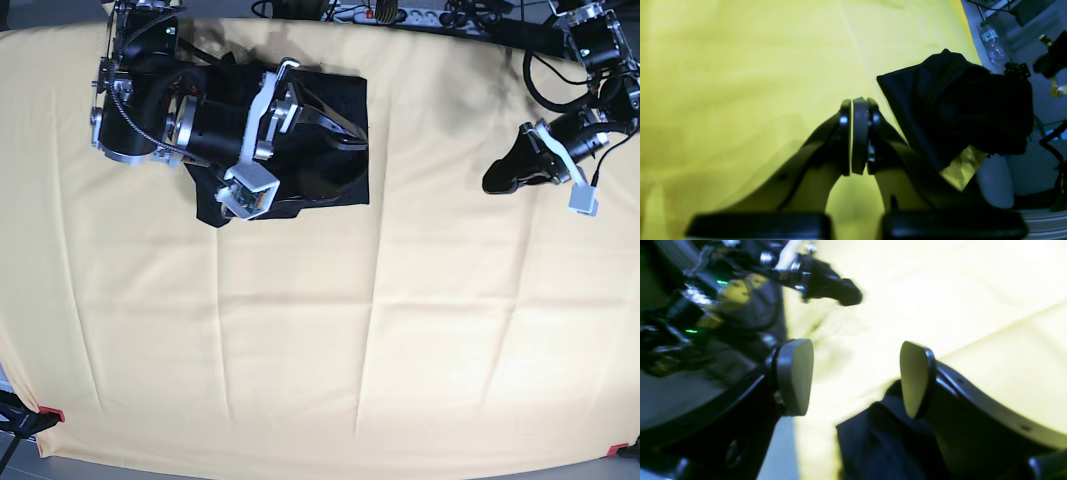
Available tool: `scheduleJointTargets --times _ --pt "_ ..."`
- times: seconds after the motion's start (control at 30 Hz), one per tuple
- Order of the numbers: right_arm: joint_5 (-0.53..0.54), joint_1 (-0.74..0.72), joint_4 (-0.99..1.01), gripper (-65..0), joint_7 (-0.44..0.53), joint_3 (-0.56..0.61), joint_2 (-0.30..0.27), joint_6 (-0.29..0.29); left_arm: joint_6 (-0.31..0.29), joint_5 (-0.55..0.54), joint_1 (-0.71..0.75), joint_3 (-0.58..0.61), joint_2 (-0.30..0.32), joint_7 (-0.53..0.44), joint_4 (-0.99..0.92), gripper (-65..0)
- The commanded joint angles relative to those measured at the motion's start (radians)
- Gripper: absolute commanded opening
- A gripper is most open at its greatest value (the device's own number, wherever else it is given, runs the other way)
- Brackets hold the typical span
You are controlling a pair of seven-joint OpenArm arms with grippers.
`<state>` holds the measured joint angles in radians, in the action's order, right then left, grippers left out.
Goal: Fold the T-shirt properly
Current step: 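Press the folded end down onto the stack with the right gripper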
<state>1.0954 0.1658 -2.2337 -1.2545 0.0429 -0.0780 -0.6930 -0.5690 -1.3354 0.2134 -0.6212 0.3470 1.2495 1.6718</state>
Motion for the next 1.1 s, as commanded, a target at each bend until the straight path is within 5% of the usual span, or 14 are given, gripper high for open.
scheduleJointTargets --times 0.0,0.23,0.4,0.7,0.77,0.9,1.07 --pt "0.022 -0.007 -0.029 -22.8 0.020 -0.033 -0.013 -0.005 -0.008 -0.023 -0.006 -0.006 0.016 -0.018 0.015 -61.9" --pt "0.087 0.077 -0.039 -22.8 -0.001 -0.259 -0.116 -0.005 -0.023 -0.024 -0.006 -0.006 0.016 -0.019 0.015 -62.0" --pt "0.182 0.165 -0.039 -22.8 -0.043 -0.291 -0.133 -0.005 -0.023 -0.024 -0.006 -0.006 0.016 -0.031 0.015 -61.9" --pt "-0.053 0.189 -0.037 -23.4 0.074 -0.291 -0.134 -0.005 -0.023 -0.025 -0.006 -0.006 0.016 -0.031 0.015 -61.9" --pt "-0.047 0.189 -0.037 -30.0 0.074 -0.291 -0.133 -0.005 -0.023 -0.025 -0.006 -0.006 0.016 -0.031 0.015 -62.0" --pt "0.059 0.190 -0.037 -64.0 0.057 -0.291 -0.132 -0.005 -0.023 -0.024 -0.006 -0.006 0.016 -0.031 0.015 -61.9" --pt "0.209 0.199 -0.037 -65.0 -0.007 -0.291 -0.132 -0.005 -0.023 -0.024 -0.006 -0.006 0.016 -0.031 0.015 -62.0"
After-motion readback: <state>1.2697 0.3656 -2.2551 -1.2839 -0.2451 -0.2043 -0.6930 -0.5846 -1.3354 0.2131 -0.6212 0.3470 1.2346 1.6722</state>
